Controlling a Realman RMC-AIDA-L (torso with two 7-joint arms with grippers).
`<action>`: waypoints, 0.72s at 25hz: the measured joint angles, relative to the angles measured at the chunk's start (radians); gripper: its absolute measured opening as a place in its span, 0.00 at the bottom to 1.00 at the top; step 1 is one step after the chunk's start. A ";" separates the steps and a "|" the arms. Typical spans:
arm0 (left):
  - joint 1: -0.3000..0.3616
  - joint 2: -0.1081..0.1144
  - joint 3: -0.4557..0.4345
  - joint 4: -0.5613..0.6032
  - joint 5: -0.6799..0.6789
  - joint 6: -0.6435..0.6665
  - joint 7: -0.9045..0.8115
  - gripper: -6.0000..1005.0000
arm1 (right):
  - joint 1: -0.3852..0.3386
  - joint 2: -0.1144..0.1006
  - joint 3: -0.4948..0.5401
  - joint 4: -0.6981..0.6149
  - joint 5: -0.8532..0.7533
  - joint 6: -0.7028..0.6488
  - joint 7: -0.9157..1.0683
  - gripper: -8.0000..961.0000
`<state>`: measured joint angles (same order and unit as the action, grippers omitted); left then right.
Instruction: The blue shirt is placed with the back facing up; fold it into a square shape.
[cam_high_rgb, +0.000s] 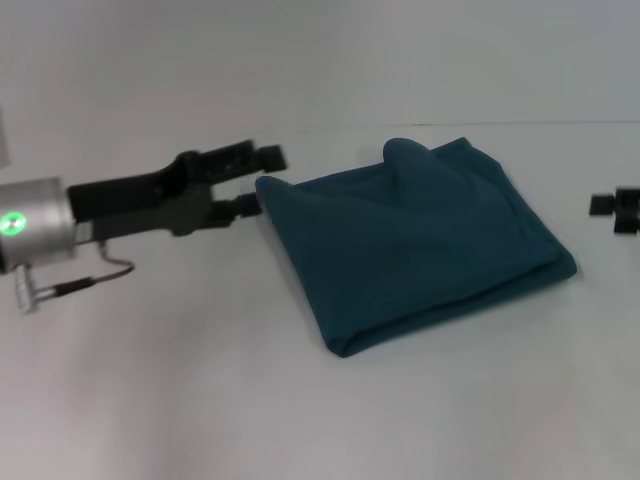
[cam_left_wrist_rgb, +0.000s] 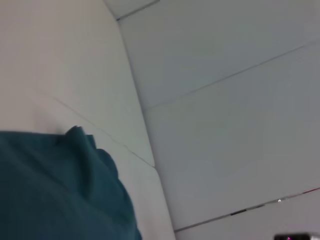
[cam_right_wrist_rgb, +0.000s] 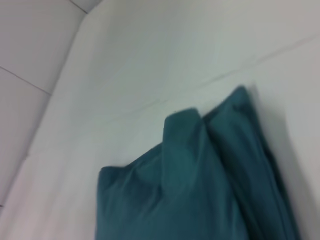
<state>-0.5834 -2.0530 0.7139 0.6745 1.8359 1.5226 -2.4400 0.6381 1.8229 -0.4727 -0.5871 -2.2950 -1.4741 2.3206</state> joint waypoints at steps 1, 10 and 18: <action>0.000 0.000 0.000 0.000 0.000 0.000 0.000 0.95 | 0.025 0.001 -0.005 -0.011 -0.019 0.016 0.012 0.76; 0.066 -0.013 -0.052 0.025 0.028 0.004 0.007 0.95 | 0.184 0.018 -0.277 -0.009 -0.065 0.237 0.122 0.76; 0.067 -0.016 -0.051 0.026 0.028 -0.027 0.007 0.95 | 0.243 0.064 -0.346 0.072 -0.160 0.404 0.174 0.76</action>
<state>-0.5167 -2.0694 0.6629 0.7007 1.8639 1.4955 -2.4327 0.8809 1.8865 -0.8191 -0.5150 -2.4547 -1.0700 2.4947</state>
